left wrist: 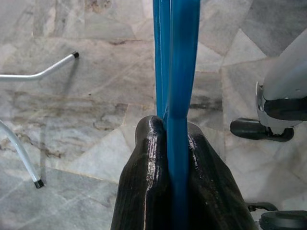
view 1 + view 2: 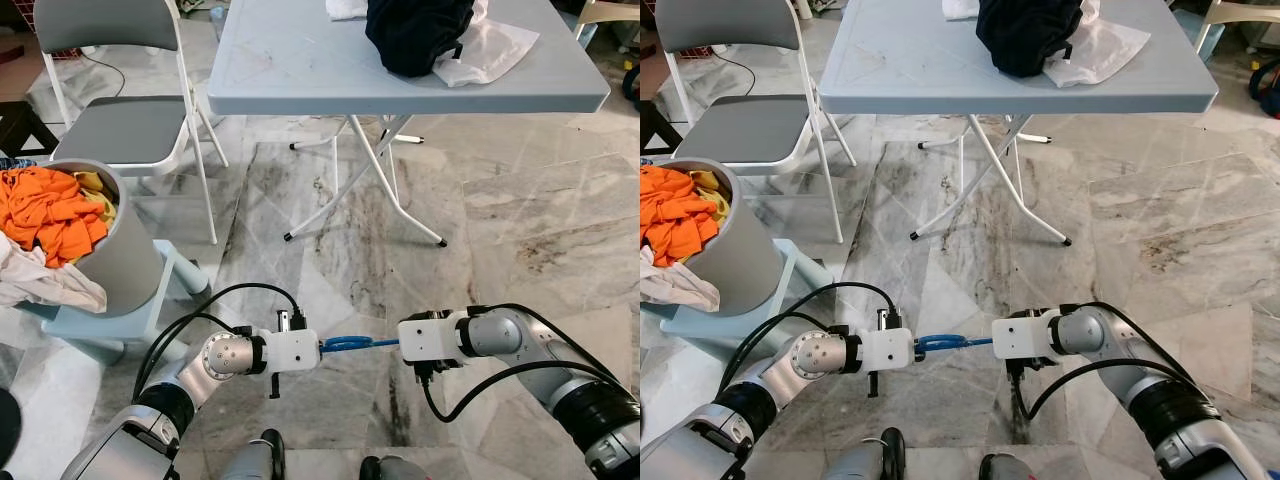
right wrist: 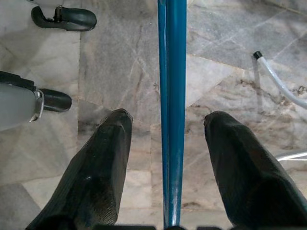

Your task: Hang hanger

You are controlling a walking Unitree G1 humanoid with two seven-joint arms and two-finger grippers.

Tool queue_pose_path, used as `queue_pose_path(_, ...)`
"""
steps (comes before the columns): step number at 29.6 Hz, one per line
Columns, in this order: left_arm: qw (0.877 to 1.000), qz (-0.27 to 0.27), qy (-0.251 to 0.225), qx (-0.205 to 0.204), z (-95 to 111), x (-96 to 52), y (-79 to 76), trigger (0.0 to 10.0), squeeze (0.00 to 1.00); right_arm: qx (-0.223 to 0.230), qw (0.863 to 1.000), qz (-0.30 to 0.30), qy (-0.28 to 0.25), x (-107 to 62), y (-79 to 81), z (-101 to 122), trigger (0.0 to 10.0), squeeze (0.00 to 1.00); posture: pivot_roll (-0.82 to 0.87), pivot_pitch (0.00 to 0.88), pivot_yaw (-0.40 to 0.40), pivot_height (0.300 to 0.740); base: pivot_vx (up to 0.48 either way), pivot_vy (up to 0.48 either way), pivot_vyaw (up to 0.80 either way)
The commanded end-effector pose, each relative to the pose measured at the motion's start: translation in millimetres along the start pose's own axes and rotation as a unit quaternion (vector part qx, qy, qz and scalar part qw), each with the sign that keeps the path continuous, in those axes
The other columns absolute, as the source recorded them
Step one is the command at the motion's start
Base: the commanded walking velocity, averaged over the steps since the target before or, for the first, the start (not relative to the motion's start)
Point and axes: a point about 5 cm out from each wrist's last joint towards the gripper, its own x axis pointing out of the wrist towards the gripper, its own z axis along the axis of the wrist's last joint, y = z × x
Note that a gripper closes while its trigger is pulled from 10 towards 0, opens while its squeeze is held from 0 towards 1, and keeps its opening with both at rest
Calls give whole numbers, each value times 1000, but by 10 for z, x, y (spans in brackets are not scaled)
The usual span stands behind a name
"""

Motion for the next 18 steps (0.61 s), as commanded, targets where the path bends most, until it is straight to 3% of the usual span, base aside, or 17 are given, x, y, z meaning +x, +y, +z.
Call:
queue_pose_path(1,1000,-7,12,5,-22,8,-24,10000,0,-2,1000,15,2,30,59,14,0,0,21,246,31,740,0,0,0)
queue_pose_path(9,1000,-4,22,5,-35,30,-38,10000,0,30,999,-13,18,93,39,20,0,0,20,245,29,740,0,0,0)
queue_pose_path(18,1000,-4,31,3,-39,61,-53,10000,0,48,999,-14,13,188,141,115,0,0,13,247,28,740,0,0,0)
